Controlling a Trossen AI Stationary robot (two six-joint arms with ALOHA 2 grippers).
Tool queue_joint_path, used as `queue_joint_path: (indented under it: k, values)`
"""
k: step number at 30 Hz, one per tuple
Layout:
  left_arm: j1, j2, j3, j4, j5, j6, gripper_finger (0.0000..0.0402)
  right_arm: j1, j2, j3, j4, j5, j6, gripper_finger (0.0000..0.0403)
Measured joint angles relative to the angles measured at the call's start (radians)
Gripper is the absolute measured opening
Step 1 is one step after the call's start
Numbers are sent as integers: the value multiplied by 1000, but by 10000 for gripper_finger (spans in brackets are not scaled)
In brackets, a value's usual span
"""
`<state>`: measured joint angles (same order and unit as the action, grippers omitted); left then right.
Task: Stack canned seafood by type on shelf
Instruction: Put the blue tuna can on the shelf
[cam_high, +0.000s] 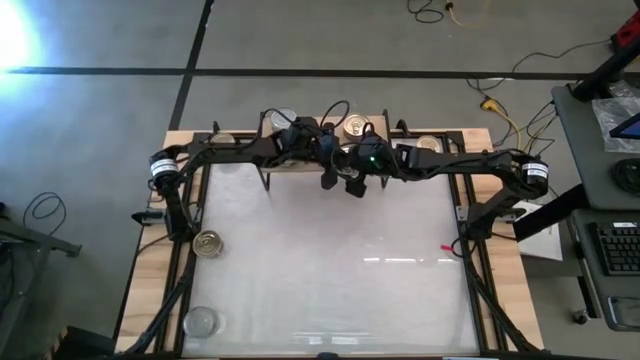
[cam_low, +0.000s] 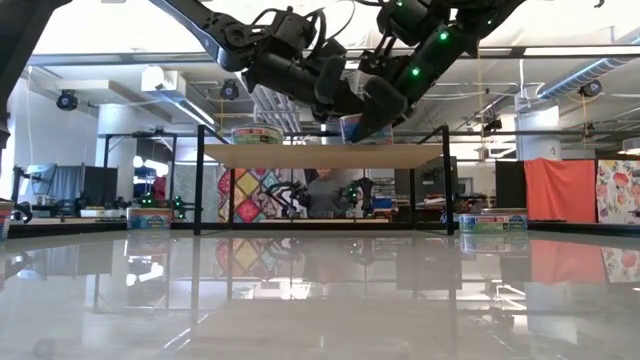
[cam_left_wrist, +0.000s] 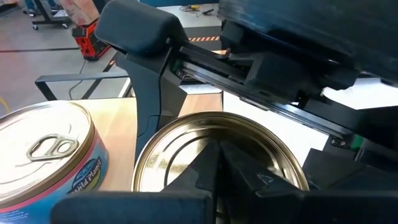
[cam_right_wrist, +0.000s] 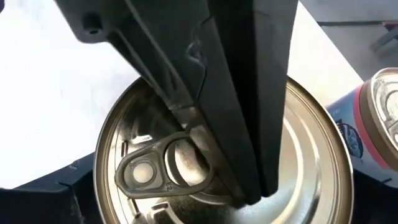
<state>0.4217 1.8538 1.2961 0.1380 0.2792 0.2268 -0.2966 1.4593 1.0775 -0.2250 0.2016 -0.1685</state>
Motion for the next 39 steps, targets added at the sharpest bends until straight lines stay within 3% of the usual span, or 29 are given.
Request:
queue_joint_path:
  k: [21, 39]
  values:
    - [6, 0, -1, 12, -15, -27, 1, -11, 5, -2, 32, 65, -85, 400]
    - [10, -2, 18, 3, -15, -30, 1, -37, 14, -1, 25, 0, 19, 400]
